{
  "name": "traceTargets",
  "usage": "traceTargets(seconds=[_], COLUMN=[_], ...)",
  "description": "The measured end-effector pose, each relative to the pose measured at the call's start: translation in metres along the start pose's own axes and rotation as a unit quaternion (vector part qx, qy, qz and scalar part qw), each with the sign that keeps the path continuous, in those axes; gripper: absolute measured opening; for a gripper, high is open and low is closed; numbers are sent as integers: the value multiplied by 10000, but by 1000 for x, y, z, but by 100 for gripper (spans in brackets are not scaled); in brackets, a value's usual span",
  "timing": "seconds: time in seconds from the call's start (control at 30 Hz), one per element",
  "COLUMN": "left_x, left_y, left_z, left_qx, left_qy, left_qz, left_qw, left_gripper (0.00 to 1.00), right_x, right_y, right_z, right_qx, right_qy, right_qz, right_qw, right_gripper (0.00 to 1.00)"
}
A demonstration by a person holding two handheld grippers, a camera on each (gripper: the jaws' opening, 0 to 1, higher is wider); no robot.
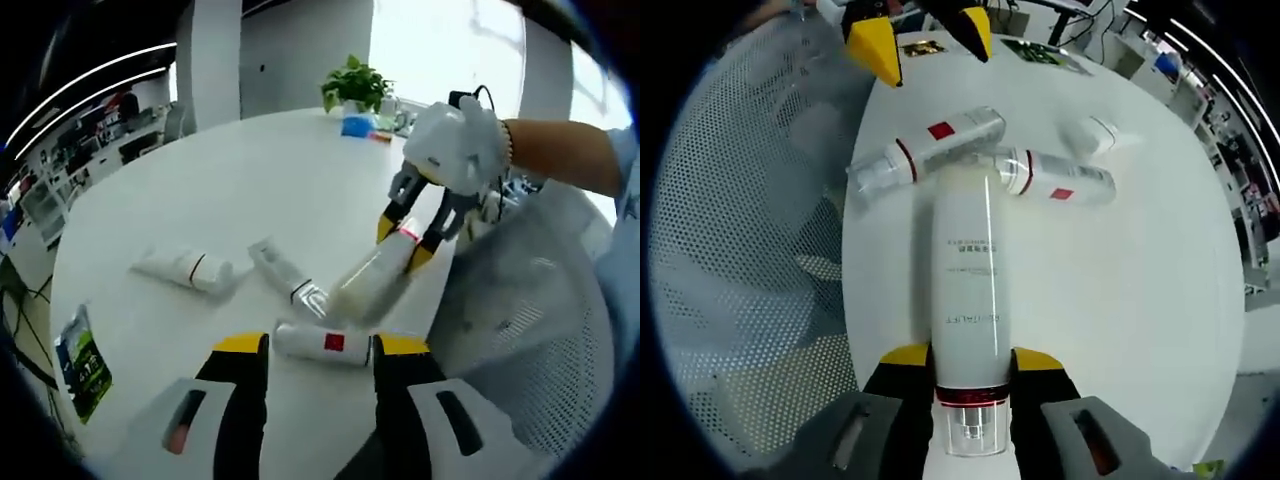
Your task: Arrange the skincare products in the storage area until every visible bottle or jar stands upright without overlapping.
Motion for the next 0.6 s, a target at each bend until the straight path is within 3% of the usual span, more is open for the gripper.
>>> traceTargets(seconds=[0.07, 0.17, 0.33, 0.5, 0.6], left_x=[-4, -12, -26, -25, -19], left_y=[6, 17, 38, 61, 71], left_z=[6, 12, 29, 39, 44], left_qx=[23, 13, 340, 414, 581], left_qy=[382, 630, 1014, 1719, 1899], left_qz=[-189, -318, -488, -1009, -1416], left_qw=[9991, 9975, 9931, 9791, 9698], left_gripper=[37, 37, 37, 37, 37], right_x=[0, -2, -4, -5, -5], right_y=[0, -1, -1, -2, -3], right_z=[-1, -3, -7, -8, -8], right_qx=[41, 80, 21, 115, 120], right_qy=[-11, -38, 10, -87, -73], right_qz=[10, 49, 136, 116, 148], right_qw=[10000, 9999, 9999, 9998, 9998], right_gripper=[24, 24, 24, 24, 24])
Point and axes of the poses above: the point that each gripper's makers call its tool centre point, and the gripper's own axes: y roughly forward along the fingers, z roughly to its right, x roughly out of its underside, the point moved 3 cm from there along -y, roughly backward along the fingers, and after that the axes turned 11 degrees about -z, right-handed, at the moved point
